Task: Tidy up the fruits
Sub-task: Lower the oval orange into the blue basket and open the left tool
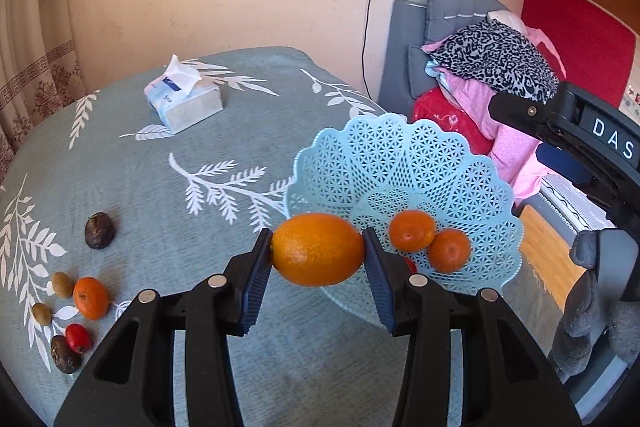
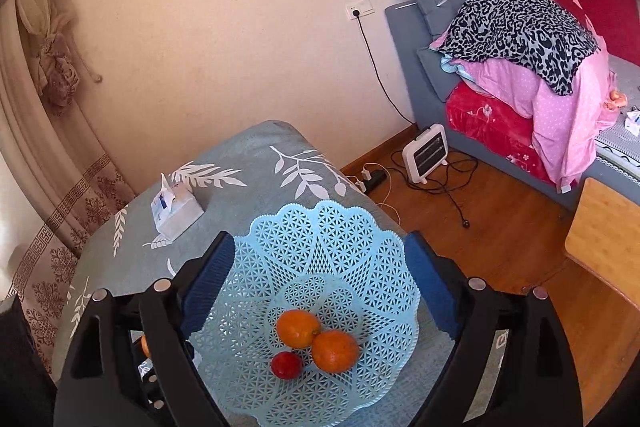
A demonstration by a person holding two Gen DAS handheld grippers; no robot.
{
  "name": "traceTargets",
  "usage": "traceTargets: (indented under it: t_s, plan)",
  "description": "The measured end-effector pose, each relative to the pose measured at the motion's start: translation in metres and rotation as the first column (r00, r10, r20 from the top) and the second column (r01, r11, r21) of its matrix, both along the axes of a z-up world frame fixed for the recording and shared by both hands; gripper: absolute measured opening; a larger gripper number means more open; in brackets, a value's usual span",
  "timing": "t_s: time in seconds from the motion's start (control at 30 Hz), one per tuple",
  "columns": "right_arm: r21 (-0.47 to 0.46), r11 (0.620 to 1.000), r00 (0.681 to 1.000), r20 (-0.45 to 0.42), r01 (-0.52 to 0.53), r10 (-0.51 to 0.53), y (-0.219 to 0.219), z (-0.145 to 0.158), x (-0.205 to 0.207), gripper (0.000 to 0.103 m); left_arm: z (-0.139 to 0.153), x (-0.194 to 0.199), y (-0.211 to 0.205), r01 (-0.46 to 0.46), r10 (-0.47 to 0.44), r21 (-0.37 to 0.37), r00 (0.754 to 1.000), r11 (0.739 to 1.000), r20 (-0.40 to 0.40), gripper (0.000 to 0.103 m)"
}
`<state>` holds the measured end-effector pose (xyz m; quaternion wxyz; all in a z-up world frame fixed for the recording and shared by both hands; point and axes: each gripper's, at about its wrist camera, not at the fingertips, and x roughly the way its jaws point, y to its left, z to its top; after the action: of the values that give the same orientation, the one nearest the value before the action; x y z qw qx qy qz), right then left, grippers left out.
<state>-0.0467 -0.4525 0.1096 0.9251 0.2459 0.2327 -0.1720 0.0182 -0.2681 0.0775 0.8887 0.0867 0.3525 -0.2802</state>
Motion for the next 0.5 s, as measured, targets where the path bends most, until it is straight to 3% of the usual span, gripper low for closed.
traceTargets:
  t_s: [0.17,0.2,0.23,0.27,0.4,0.5]
  plan:
    - [0.011,1.000,1.000,0.012,0.013,-0.013,-0.006,0.001,-0.003,0.091,-0.005,0.000,-0.020,0.040,-0.040,0.010,0.999,0.999,-0.004,0.049]
    - [0.011,1.000,1.000,0.014,0.014,-0.014,-0.006,0.001,-0.004,0.091,-0.005,-0.001,-0.022,0.043,-0.043,0.010,0.999,0.999,0.002,0.056]
    - [0.011,1.000,1.000,0.017,0.015,-0.016,-0.007,0.002,-0.004,0.092,-0.005,-0.002,-0.022,0.042,-0.042,0.009,0.999,0.999,0.015,0.075]
    - [0.011,1.000,1.000,0.022,0.018,-0.018,-0.007,0.002,-0.005,0.093,-0.003,-0.004,-0.021,0.036,-0.036,0.004,0.999,0.999,0.038,0.084]
    - [0.011,1.000,0.999,0.039,0.022,-0.023,-0.007,0.004,-0.007,0.095,0.004,-0.006,-0.015,0.035,-0.035,0.005,0.996,0.999,0.080,0.092]
    - [0.008,1.000,0.998,0.053,0.018,-0.018,-0.005,0.007,-0.009,0.095,0.008,-0.005,-0.008,0.020,-0.020,0.005,0.995,1.000,0.098,0.093]
